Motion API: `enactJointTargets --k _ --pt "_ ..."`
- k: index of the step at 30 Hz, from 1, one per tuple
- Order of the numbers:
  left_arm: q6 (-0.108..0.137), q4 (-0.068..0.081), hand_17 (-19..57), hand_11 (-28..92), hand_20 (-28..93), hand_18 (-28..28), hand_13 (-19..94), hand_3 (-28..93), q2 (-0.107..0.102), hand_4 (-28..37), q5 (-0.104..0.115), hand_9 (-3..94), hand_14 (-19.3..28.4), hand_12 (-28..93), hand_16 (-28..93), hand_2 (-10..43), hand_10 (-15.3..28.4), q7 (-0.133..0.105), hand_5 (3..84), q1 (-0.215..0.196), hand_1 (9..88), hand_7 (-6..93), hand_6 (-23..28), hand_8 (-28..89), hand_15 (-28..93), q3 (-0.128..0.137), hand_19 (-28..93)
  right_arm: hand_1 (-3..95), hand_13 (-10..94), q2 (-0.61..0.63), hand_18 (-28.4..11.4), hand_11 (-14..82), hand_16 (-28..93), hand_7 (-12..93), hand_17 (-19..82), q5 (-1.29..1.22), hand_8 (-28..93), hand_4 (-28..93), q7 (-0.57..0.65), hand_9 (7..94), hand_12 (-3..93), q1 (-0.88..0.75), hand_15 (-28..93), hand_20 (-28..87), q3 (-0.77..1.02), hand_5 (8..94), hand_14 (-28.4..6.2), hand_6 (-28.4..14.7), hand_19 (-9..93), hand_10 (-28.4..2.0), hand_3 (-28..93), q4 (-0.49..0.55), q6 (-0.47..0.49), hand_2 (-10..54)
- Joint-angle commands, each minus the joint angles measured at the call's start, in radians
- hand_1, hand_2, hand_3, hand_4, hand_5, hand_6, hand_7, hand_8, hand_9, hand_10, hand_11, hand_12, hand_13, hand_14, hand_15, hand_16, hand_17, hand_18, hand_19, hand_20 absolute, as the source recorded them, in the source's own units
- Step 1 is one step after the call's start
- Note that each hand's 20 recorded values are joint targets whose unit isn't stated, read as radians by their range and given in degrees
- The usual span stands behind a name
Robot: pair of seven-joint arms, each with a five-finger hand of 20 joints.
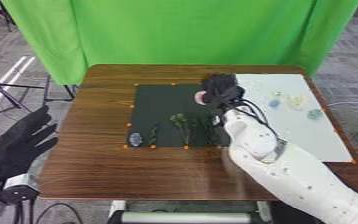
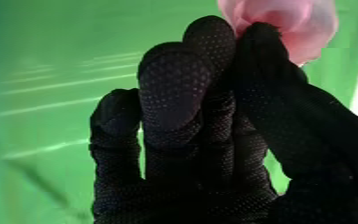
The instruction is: Arrange flowers
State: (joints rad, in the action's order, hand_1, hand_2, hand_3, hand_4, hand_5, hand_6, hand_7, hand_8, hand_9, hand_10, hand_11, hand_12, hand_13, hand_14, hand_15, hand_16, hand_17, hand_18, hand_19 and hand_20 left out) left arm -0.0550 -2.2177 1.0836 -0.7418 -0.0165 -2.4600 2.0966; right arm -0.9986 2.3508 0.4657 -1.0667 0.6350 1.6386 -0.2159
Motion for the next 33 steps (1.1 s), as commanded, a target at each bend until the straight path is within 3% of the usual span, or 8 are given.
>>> enactJointTargets --k 1,13,19,26,33 --pt "-0.006 0.008 -13.1 11 10 18.9 12 69 -0.017 -28.0 0.0 17.2 11.6 21 8 -1.9 9.0 0.014 21.4 0.01 24.2 17.8 0.9 -9 13 -0.013 36 49.7 81 -0.194 -20.2 19.4 42 48 32 0.049 0 -26 -0.019 86.7 53.1 0.093 50 54 -0.12 72.5 -0.7 2.2 82 -4.9 84 -0.11 0.058 -9.5" --pt "-0.01 0.019 -13.0 11 10 18.8 12 69 -0.035 -28.0 0.004 17.2 11.6 21 8 -1.8 8.9 0.03 21.4 0.033 24.3 17.7 1.0 -9 13 -0.027 36 50.1 81 -0.285 -20.3 19.2 42 48 32 0.083 0 -27 0.006 86.7 53.0 0.11 50 54 -0.182 72.1 -0.8 2.5 82 -4.8 83 -0.219 0.105 -9.5" --pt "-0.01 0.023 -13.0 11 10 18.9 12 69 -0.046 -28.0 0.003 17.2 11.6 21 8 -1.9 8.9 0.032 21.4 0.047 24.2 17.6 1.0 -9 13 -0.038 36 50.5 81 -0.311 -20.3 19.2 42 48 32 0.09 0 -28 0.041 86.4 53.2 0.146 50 54 -0.227 71.6 -0.6 2.4 82 -4.6 83 -0.27 0.052 -9.5" --pt "-0.01 0.026 -13.0 11 10 18.8 12 69 -0.053 -28.0 0.005 17.1 11.6 21 9 -1.8 8.9 0.035 21.4 0.055 24.3 17.7 0.9 -9 13 -0.038 36 50.2 81 -0.324 -20.2 19.5 42 49 32 0.104 1 -28 0.071 86.1 53.4 0.156 50 54 -0.24 71.1 -0.4 2.1 82 -4.8 83 -0.291 0.009 -9.5" --pt "-0.013 0.031 -13.0 11 10 18.9 12 69 -0.06 -27.9 0.006 17.2 11.6 21 9 -1.8 8.9 0.042 21.4 0.067 24.2 17.8 0.9 -9 13 -0.04 36 48.3 79 -0.332 -19.9 18.7 42 49 30 0.116 1 -28 0.088 84.1 52.6 0.149 50 54 -0.241 68.7 0.0 2.1 81 -5.2 80 -0.289 0.048 -9.5"
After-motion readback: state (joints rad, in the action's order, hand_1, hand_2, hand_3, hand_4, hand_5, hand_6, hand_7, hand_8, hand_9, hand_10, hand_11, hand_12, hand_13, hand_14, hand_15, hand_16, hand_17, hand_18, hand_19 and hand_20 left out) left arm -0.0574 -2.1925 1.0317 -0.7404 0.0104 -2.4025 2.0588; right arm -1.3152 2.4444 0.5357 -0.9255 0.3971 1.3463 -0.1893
